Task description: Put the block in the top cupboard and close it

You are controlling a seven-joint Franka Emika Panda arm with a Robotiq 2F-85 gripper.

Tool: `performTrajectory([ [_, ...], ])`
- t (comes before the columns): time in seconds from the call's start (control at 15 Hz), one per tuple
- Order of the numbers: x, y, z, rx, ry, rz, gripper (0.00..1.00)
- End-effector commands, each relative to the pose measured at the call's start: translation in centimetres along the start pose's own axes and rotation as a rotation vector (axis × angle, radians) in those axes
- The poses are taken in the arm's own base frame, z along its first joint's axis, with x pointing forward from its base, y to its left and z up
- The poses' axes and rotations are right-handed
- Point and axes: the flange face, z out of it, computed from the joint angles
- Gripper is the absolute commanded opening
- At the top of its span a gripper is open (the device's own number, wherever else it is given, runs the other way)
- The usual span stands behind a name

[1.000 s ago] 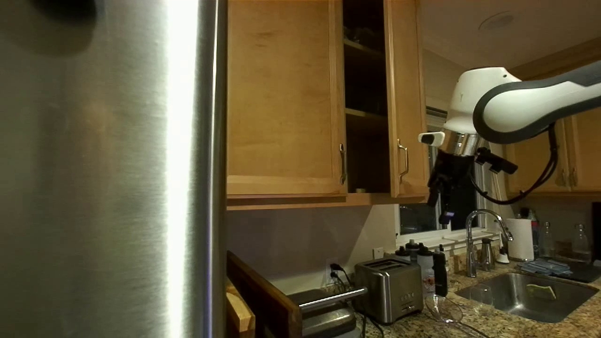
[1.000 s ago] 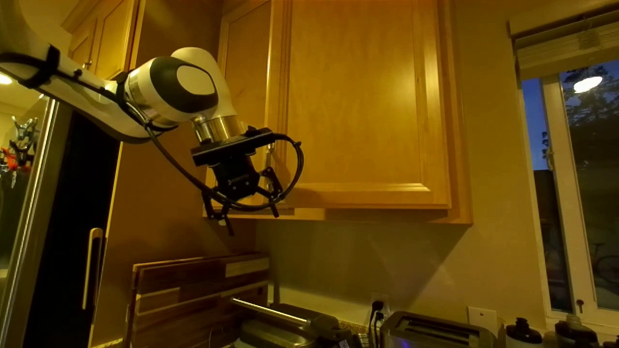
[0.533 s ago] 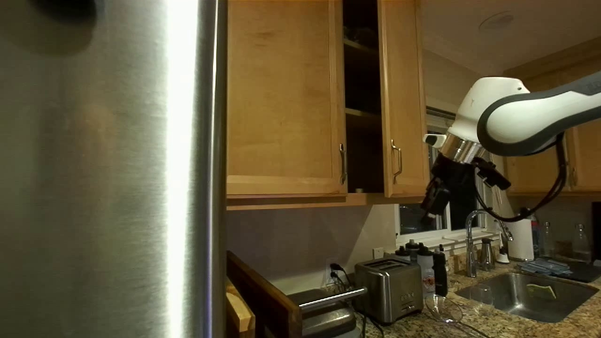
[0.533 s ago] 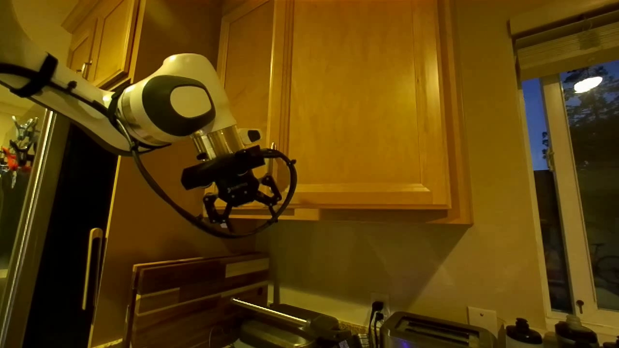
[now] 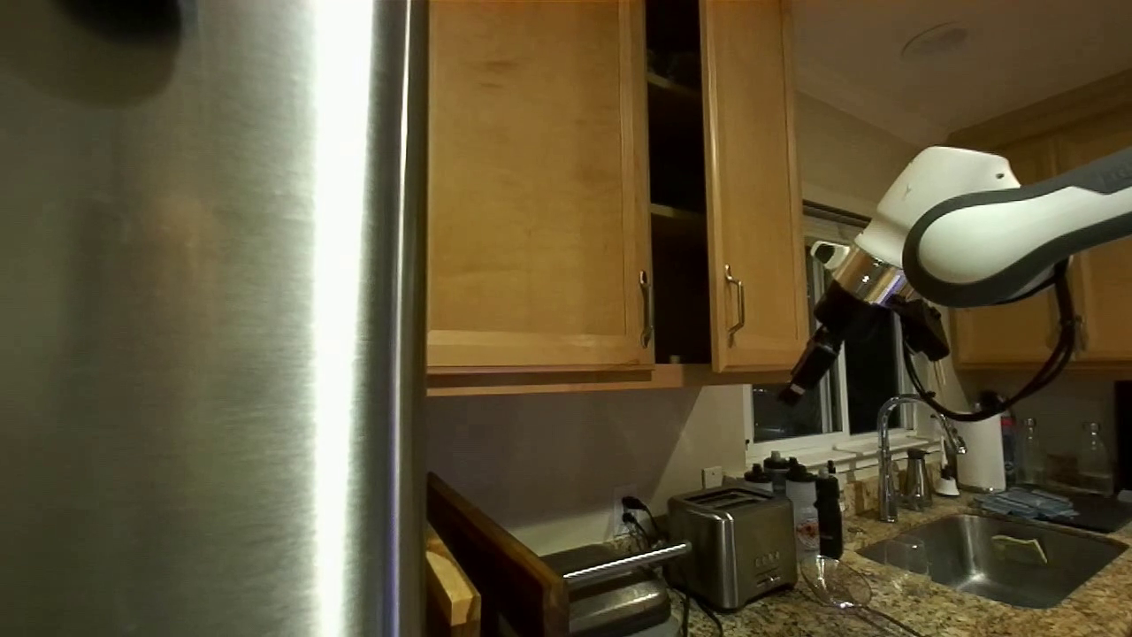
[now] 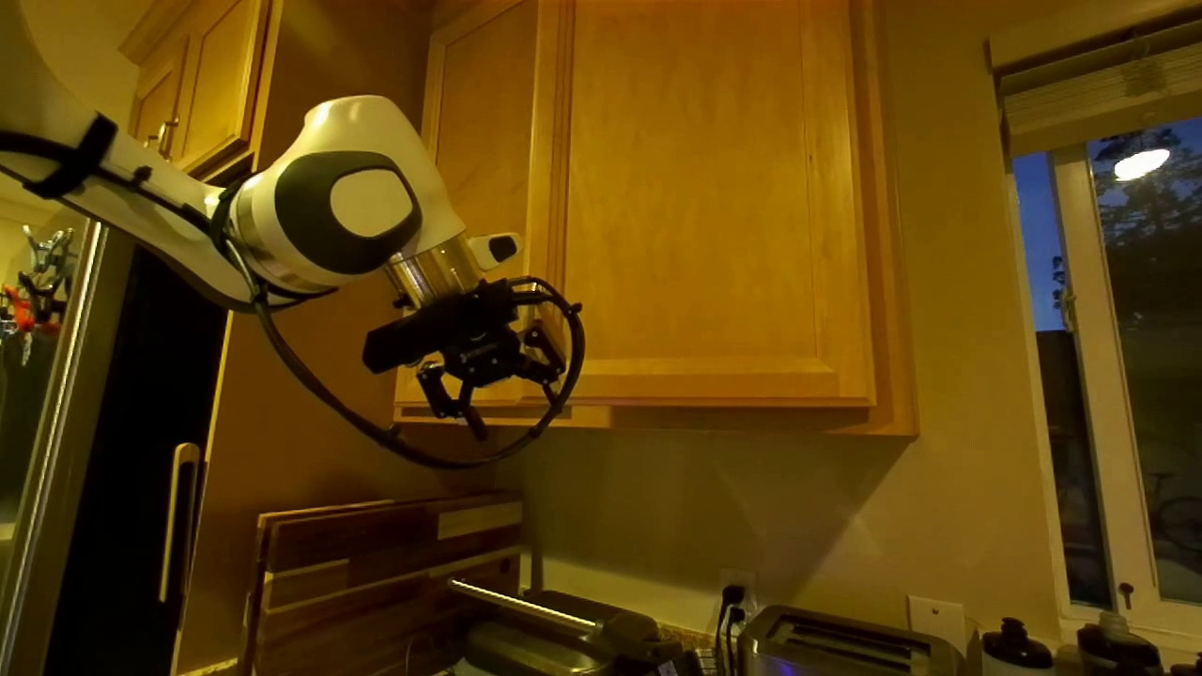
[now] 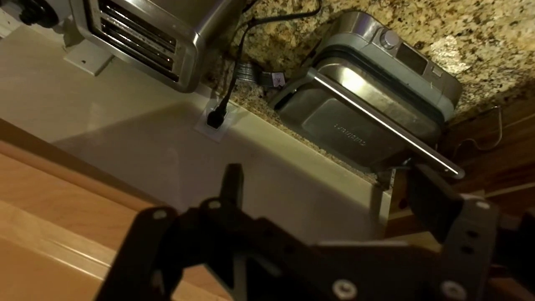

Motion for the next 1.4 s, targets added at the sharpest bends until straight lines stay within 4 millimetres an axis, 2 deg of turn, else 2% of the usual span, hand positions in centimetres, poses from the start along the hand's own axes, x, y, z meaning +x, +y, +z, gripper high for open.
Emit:
performTrajectory([
  [0.0,0.0,0.0,0.0,0.0,-0.001,0.001,1.0],
  [0.13,1.2,0.0,0.7,-0.004,0.033,0.005,1.0],
  [0.47,6.0,1.9,-0.5,-0.122,0.189,-0.002,1.0],
  [0.67,8.4,3.4,-0.4,-0.177,0.268,0.001,1.0],
  [0.8,9.8,3.9,0.3,-0.194,0.301,-0.005,0.73],
  [1.33,14.4,3.6,3.5,-0.199,0.332,-0.06,0.22],
])
